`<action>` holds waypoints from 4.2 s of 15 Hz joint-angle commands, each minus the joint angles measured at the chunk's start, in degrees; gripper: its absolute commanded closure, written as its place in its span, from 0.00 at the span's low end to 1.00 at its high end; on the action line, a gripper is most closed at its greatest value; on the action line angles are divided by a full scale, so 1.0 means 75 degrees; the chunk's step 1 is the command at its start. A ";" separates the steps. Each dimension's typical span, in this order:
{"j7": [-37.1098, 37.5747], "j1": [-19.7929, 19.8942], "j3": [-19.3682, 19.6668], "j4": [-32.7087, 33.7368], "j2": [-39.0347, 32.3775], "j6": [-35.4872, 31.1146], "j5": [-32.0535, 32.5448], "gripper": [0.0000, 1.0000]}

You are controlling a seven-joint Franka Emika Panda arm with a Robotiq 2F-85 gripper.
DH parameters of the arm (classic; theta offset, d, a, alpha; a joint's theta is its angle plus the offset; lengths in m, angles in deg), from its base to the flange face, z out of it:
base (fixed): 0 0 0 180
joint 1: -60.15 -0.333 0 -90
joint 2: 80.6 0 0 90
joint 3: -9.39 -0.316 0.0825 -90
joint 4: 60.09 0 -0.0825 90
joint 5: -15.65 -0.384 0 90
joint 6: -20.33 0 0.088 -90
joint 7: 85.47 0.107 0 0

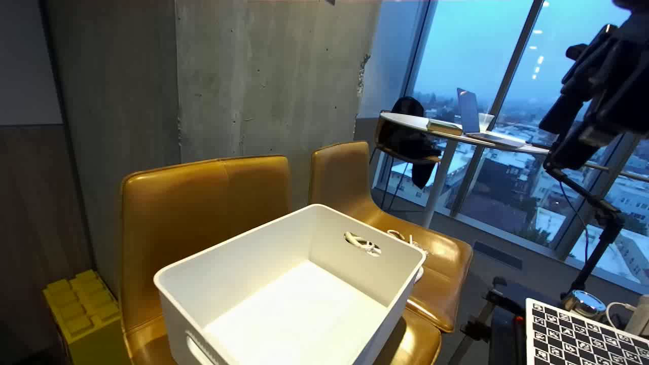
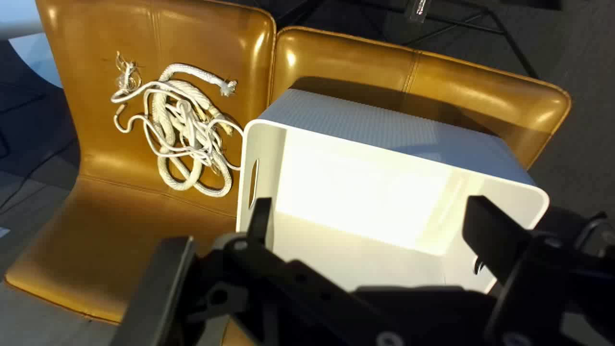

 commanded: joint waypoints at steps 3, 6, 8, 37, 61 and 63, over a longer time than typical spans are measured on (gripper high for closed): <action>0.0096 -0.0205 0.0181 0.0027 -0.0039 0.0035 0.0120 0.00; 0.0096 -0.0205 0.0181 0.0028 -0.0039 0.0035 0.0120 0.00; 0.0096 -0.0205 0.0181 0.0028 -0.0039 0.0035 0.0120 0.00; 0.0199 0.2041 0.1848 -0.0616 -0.2633 -0.4274 0.2746 0.00; -0.3041 0.1759 0.3488 0.1890 -0.8773 -0.7167 0.1043 0.00; -0.3073 0.1815 0.3508 0.2071 -0.9001 -0.7190 0.1005 0.00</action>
